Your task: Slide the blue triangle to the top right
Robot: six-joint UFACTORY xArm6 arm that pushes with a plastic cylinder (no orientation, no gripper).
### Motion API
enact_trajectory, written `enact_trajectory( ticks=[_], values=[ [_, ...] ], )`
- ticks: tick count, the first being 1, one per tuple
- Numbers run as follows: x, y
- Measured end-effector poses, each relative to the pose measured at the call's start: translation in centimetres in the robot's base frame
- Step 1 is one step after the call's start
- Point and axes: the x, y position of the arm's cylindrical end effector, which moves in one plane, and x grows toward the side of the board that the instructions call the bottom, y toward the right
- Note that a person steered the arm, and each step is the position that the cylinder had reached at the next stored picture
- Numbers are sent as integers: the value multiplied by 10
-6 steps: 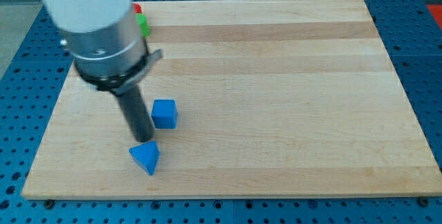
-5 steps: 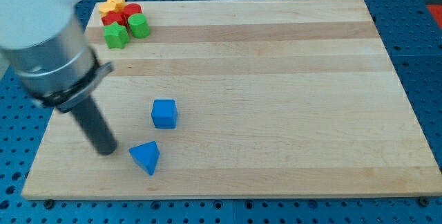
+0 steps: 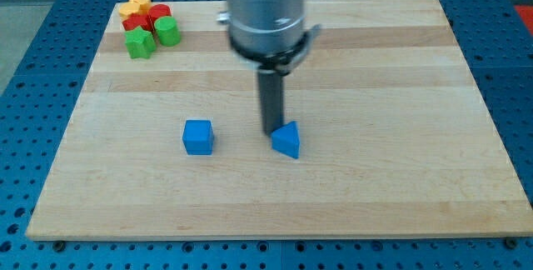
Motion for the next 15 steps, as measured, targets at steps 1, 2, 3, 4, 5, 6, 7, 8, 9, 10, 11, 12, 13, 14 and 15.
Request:
enact_trajectory(
  ticks=[1,2,3,4,5,6,7,8,9,10,11,12,13,14,15],
  values=[
    [-14,38],
    [-4,9],
    [21,-42],
    [30,-56],
    [38,-46],
    [38,-11],
    [38,28],
    [41,61],
    [63,58],
    [99,42],
    [110,60],
    [82,95],
    [65,100],
    [44,103],
    [16,116]
  ],
)
